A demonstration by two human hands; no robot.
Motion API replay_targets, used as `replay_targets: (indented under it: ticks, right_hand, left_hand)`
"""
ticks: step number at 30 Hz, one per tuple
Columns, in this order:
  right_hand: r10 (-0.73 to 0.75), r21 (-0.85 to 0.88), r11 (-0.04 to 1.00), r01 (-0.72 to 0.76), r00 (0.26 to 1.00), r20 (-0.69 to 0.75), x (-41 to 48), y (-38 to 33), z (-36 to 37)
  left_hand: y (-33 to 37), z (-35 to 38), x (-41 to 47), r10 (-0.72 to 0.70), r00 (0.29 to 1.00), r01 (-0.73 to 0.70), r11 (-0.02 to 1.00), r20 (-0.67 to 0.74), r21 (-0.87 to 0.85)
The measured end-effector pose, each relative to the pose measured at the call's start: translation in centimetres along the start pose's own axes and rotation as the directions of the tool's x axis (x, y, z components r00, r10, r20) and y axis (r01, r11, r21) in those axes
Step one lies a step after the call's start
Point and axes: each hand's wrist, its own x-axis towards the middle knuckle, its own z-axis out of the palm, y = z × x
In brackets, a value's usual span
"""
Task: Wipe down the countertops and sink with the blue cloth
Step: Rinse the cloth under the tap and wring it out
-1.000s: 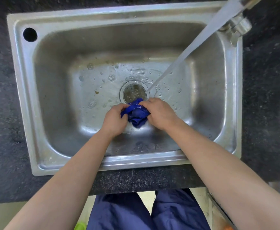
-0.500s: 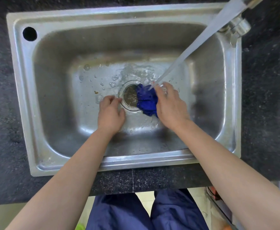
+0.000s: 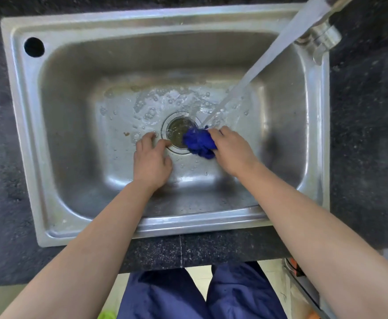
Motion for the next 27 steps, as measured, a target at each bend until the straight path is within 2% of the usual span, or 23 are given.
replay_targets:
  ticks: [3, 5, 9, 13, 15, 18, 20, 22, 24, 27]
  right_hand:
    - [0.185, 0.054, 0.982, -0.182, 0.981, -0.065, -0.2, -0.8, -0.2]
    - [0.269, -0.006, 0.963, -0.270, 0.961, -0.067, -0.1, -1.2, -0.6]
    - [0.269, -0.099, 0.957, -0.273, 0.962, -0.054, -0.2, -1.8, -0.8]
    - [0.337, -0.064, 0.941, -0.333, 0.938, 0.084, -1.3, -1.8, -1.7]
    - [0.314, -0.035, 0.949, -0.312, 0.945, 0.093, -2.3, -1.4, -2.1]
    - [0.284, 0.096, 0.955, -0.281, 0.959, -0.019, -4.4, -0.6, -3.7]
    - [0.286, 0.230, 0.942, -0.243, 0.942, -0.177, -5.5, 0.3, -5.3]
    - [0.293, 0.299, 0.937, -0.181, 0.875, -0.385, -6.1, 1.2, -6.9]
    - [0.316, 0.365, 0.924, -0.113, 0.764, -0.562, -6.1, 1.9, -8.5]
    - [0.394, 0.447, 0.893, -0.060, 0.587, -0.708, -5.5, 2.7, -10.7]
  left_hand:
    - [-0.1, 0.1, 0.0, 0.007, 1.000, -0.007, 1.000, 0.006, 0.004]
    - [-0.1, 0.0, 0.0, 0.008, 1.000, -0.008, 1.000, 0.012, 0.007]
    - [-0.1, -0.1, -0.1, 0.006, 1.000, -0.007, 1.000, 0.024, 0.009]
    - [0.1, -0.4, -0.4, 0.009, 0.996, -0.012, 0.999, 0.084, 0.041]
    - [0.2, -0.6, -0.6, 0.012, 0.992, -0.020, 0.998, 0.125, 0.061]
    - [0.0, -0.7, -1.3, 0.017, 0.979, -0.037, 0.995, 0.205, 0.096]
    - [0.0, -0.7, -2.0, 0.010, 0.968, -0.043, 0.991, 0.250, 0.126]
    - [0.3, -0.8, -2.5, 0.000, 0.959, -0.046, 0.987, 0.285, 0.153]
    - [0.7, -1.1, -2.8, -0.026, 0.949, -0.034, 0.983, 0.314, 0.183]
    - [1.1, -1.5, -3.1, -0.056, 0.937, -0.022, 0.976, 0.346, 0.218]
